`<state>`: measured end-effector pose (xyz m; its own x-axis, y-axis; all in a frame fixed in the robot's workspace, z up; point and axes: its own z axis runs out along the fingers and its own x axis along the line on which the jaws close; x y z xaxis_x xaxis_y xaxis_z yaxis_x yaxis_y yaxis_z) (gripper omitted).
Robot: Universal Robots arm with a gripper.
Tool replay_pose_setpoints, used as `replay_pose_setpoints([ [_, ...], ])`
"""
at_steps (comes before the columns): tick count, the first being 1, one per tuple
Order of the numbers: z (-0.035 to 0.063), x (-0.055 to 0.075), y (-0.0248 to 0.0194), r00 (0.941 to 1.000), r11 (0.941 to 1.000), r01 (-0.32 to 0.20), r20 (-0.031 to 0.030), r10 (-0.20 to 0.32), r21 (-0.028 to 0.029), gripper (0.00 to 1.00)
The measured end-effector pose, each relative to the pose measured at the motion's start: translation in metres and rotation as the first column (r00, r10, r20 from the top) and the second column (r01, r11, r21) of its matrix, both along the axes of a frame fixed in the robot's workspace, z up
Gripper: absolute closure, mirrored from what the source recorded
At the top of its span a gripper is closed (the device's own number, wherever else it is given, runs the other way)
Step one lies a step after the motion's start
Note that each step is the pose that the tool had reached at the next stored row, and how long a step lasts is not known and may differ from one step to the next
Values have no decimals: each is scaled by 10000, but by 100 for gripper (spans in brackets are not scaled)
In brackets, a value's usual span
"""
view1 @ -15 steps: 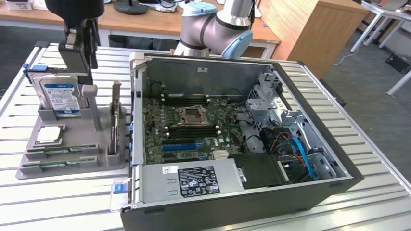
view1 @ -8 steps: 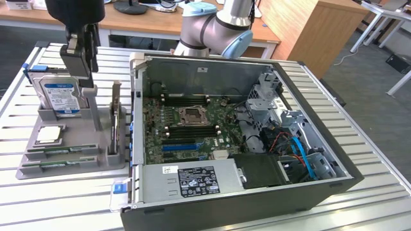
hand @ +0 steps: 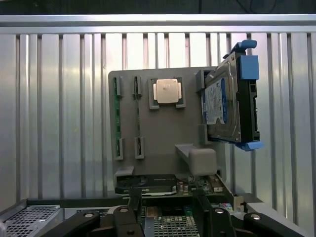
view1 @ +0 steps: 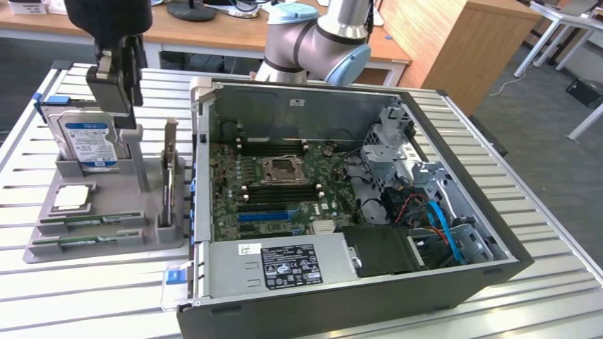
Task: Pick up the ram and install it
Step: 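Pick up the ram and move it above insertion slot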
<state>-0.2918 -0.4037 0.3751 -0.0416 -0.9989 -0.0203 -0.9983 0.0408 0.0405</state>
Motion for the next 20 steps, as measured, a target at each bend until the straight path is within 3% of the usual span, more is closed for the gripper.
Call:
replay_pose_setpoints([
  [20,-7,-416,0,10000,10000,-5,34,5,-2,47],
])
